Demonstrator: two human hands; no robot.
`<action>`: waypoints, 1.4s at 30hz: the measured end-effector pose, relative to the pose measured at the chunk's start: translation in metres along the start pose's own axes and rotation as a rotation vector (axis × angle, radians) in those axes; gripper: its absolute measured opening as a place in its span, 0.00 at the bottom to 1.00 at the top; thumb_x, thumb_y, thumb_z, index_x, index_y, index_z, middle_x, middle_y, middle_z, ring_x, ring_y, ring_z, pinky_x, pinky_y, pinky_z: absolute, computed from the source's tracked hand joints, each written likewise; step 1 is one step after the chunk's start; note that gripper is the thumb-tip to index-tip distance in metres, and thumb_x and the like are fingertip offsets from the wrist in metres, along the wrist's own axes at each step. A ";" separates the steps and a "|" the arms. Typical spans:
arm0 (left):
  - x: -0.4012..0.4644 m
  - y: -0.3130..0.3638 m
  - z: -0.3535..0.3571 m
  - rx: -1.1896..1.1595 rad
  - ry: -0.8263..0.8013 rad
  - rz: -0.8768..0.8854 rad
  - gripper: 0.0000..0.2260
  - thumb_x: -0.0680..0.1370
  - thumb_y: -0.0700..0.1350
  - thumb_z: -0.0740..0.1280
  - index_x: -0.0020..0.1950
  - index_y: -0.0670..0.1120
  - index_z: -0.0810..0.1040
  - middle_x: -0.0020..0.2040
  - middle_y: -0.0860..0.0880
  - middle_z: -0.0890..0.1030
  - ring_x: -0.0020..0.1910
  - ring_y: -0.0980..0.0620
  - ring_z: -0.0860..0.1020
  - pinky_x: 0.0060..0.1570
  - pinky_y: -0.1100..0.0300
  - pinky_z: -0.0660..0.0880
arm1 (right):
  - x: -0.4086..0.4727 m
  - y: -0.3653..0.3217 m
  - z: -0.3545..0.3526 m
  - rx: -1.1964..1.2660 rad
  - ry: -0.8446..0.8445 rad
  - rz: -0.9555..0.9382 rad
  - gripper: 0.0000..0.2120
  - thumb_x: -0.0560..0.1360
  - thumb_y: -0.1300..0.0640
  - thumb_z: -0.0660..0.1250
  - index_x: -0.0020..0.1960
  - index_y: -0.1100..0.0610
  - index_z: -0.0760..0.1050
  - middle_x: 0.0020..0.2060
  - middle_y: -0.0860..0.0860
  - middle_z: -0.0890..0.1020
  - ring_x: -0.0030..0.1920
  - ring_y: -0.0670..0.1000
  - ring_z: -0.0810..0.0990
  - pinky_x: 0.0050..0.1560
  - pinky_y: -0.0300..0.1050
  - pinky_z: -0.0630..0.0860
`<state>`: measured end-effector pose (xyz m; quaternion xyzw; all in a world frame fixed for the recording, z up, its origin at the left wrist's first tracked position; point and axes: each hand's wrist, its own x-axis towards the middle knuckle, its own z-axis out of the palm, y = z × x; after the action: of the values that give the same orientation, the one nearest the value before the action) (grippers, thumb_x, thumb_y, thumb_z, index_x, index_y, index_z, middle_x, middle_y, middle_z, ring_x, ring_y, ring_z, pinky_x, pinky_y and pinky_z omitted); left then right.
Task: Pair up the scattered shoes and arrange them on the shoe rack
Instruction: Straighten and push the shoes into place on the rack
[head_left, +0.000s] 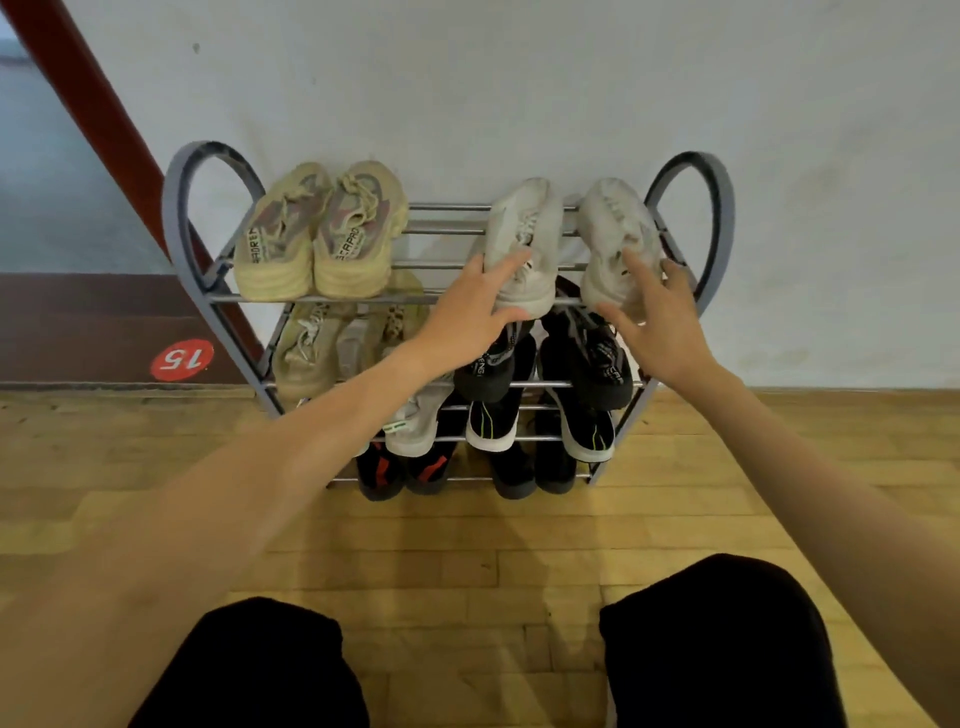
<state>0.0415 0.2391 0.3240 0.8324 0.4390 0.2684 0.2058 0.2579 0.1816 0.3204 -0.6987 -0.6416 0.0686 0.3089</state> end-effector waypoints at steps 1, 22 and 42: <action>0.002 0.001 0.003 0.011 0.012 0.013 0.28 0.78 0.47 0.68 0.76 0.51 0.63 0.66 0.42 0.70 0.62 0.46 0.72 0.58 0.62 0.66 | 0.002 0.001 -0.001 0.009 0.000 -0.012 0.27 0.78 0.51 0.65 0.74 0.54 0.63 0.70 0.65 0.61 0.72 0.64 0.61 0.71 0.55 0.61; 0.012 0.020 0.031 0.058 0.221 0.051 0.23 0.79 0.49 0.65 0.71 0.45 0.66 0.70 0.42 0.68 0.65 0.50 0.71 0.62 0.62 0.69 | -0.002 0.016 0.010 -0.032 0.198 -0.130 0.20 0.77 0.58 0.63 0.69 0.56 0.68 0.70 0.65 0.62 0.70 0.64 0.65 0.69 0.56 0.67; -0.029 -0.069 0.116 0.184 0.000 -0.328 0.29 0.76 0.48 0.70 0.75 0.46 0.66 0.72 0.39 0.63 0.69 0.38 0.68 0.69 0.50 0.66 | -0.029 0.088 0.083 -0.140 -0.331 0.150 0.40 0.75 0.47 0.68 0.78 0.54 0.49 0.71 0.66 0.62 0.72 0.67 0.60 0.71 0.59 0.61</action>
<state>0.0576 0.2389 0.1872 0.7651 0.5914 0.1898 0.1700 0.2874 0.1841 0.1993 -0.7436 -0.6330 0.1606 0.1438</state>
